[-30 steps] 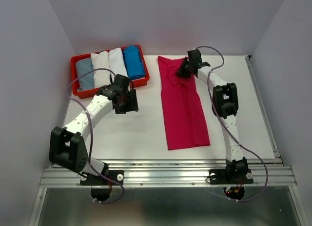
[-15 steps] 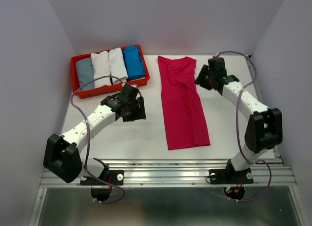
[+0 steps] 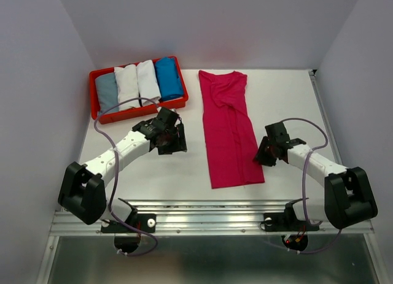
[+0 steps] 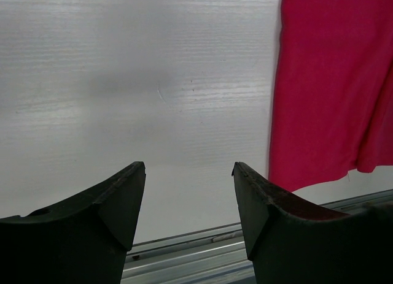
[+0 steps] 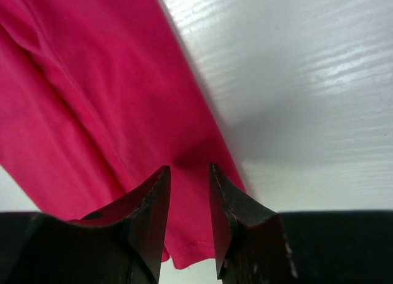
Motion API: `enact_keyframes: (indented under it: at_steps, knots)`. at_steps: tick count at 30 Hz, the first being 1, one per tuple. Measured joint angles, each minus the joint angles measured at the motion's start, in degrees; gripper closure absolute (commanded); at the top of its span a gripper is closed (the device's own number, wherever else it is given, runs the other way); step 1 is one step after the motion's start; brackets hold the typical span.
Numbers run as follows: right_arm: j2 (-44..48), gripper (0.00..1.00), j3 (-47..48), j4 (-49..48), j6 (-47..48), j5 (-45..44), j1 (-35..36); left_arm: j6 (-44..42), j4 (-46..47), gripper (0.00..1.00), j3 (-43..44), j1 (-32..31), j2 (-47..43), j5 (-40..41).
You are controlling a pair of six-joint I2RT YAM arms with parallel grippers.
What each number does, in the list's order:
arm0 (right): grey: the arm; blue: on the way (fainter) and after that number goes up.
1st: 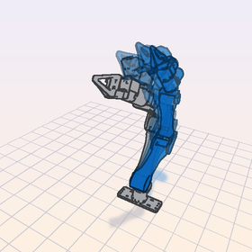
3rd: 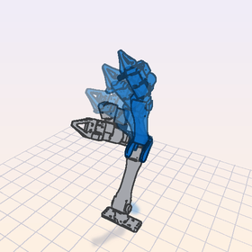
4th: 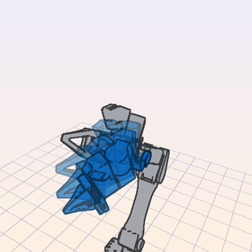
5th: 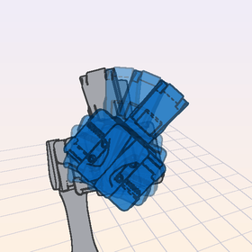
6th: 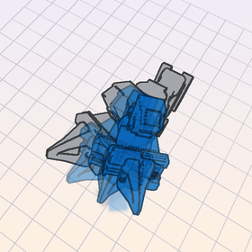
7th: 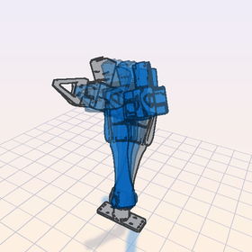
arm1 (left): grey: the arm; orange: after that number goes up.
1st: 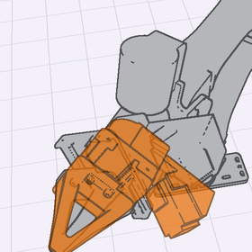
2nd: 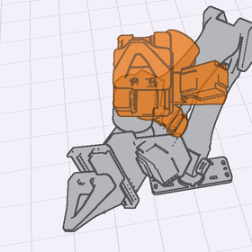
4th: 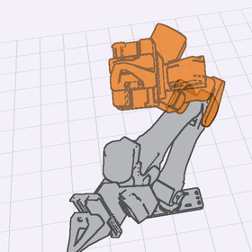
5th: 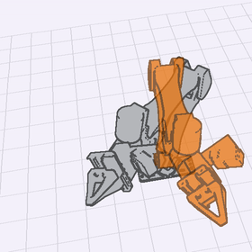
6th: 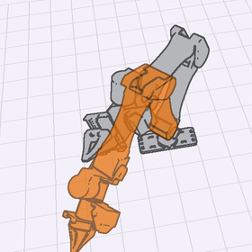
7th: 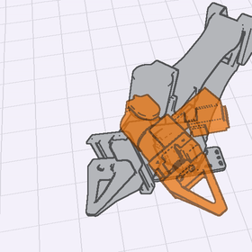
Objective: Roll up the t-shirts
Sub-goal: Roll the T-shirt to the center of the board.
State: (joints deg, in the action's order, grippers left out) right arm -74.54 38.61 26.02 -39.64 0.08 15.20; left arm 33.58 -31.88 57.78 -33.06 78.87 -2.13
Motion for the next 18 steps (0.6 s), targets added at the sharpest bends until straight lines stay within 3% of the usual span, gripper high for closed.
enact_keyframes:
  at_steps: [18]
  knots:
    - [0.4,0.64,-5.4,-7.0,-10.2,0.6,15.1,1.9,2.7,0.28,-3.8,-1.0,0.0,-0.6]
